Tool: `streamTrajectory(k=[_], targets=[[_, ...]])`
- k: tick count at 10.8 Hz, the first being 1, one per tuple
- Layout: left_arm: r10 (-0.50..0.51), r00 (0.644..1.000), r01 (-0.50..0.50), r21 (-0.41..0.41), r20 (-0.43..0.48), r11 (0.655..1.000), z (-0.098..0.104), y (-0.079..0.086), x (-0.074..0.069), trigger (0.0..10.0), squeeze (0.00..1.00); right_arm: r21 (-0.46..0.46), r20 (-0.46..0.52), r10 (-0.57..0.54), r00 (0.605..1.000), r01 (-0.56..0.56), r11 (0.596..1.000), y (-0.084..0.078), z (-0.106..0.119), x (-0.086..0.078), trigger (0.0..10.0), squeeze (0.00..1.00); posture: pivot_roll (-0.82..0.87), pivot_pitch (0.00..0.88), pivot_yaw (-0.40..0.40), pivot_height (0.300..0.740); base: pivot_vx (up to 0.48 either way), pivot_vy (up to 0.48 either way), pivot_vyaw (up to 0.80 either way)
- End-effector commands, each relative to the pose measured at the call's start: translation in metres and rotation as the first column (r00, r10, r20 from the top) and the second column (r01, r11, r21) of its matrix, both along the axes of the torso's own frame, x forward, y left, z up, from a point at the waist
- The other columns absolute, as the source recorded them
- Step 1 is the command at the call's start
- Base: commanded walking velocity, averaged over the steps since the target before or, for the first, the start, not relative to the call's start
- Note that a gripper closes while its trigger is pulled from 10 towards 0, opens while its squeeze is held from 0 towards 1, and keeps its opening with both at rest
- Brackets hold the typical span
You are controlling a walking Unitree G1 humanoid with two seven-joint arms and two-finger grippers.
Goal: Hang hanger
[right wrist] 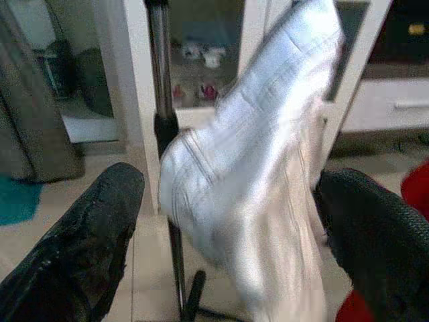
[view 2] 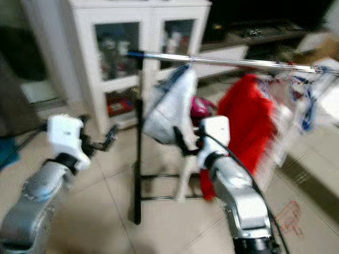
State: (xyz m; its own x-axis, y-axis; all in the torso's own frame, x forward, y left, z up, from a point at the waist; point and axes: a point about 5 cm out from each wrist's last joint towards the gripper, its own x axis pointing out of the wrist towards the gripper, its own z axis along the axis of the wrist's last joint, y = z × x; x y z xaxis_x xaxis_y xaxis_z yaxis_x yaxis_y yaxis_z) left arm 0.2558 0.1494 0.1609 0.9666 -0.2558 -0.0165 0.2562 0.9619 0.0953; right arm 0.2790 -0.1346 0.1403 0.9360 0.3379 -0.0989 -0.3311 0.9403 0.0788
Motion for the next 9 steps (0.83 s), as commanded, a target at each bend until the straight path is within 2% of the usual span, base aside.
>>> streamTrajectory(k=[1, 4, 5, 6, 7, 8, 9], targets=[[0.013, 1.000, -0.013, 0.010, 0.001, 1.000, 0.000, 0.005, 0.001, 10.0, 1.00, 0.000, 0.018, 0.007, 1.000, -0.007, 1.000, 0.004, 0.005, 0.001, 10.0, 0.00, 0.11, 0.000, -0.116, 0.740, 0.349, 0.000, 0.00], [-0.006, 1.000, 0.006, 0.015, 0.005, 1.000, 0.001, 0.003, 0.002, 10.0, 1.00, -0.044, 0.024, -0.040, 0.999, 0.041, 0.998, 0.002, 0.013, 0.007, 10.0, 0.00, 0.11, 0.000, -0.114, 0.740, 0.345, 0.000, 0.00], [-0.037, 0.999, 0.037, 0.014, 0.010, 0.999, 0.002, 0.001, 0.001, 10.0, 0.95, -0.042, 0.005, -0.062, 0.998, 0.062, 0.997, 0.001, 0.015, 0.009, 10.0, 0.00, 0.11, 0.000, -0.113, 0.740, 0.000, 0.000, 0.00], [-0.146, 0.989, 0.146, 0.041, -0.008, 0.988, 0.000, -0.005, -0.002, 10.0, 0.38, -0.047, -0.123, -0.146, 0.982, 0.141, 0.989, -0.003, 0.014, 0.011, 10.0, 0.00, 0.11, 0.000, -0.114, 0.740, 0.000, 0.000, 0.00], [-0.208, 0.978, 0.209, 0.049, -0.028, 0.977, -0.001, -0.009, -0.002, 10.0, 0.02, -0.039, -0.153, -0.120, 0.981, 0.115, 0.993, -0.001, 0.016, 0.013, 10.0, 0.00, 0.11, 0.000, -0.116, 0.740, 0.000, 0.000, 0.00], [-0.297, 0.952, 0.303, 0.091, -0.077, 0.949, -0.002, -0.014, -0.001, 10.0, 0.00, -0.056, -0.169, -0.136, 0.976, 0.128, 0.990, -0.002, 0.022, 0.020, 10.0, 0.00, 0.11, 0.000, -0.111, 0.740, 0.000, 0.000, 0.00], [-0.339, 0.936, 0.347, 0.105, -0.092, 0.932, -0.001, -0.016, 0.002, 10.0, 0.00, -0.117, -0.192, -0.167, 0.967, 0.147, 0.982, -0.004, 0.027, 0.027, 10.0, 0.00, 0.10, 0.000, -0.104, 0.740, 0.000, 0.000, 0.00]])
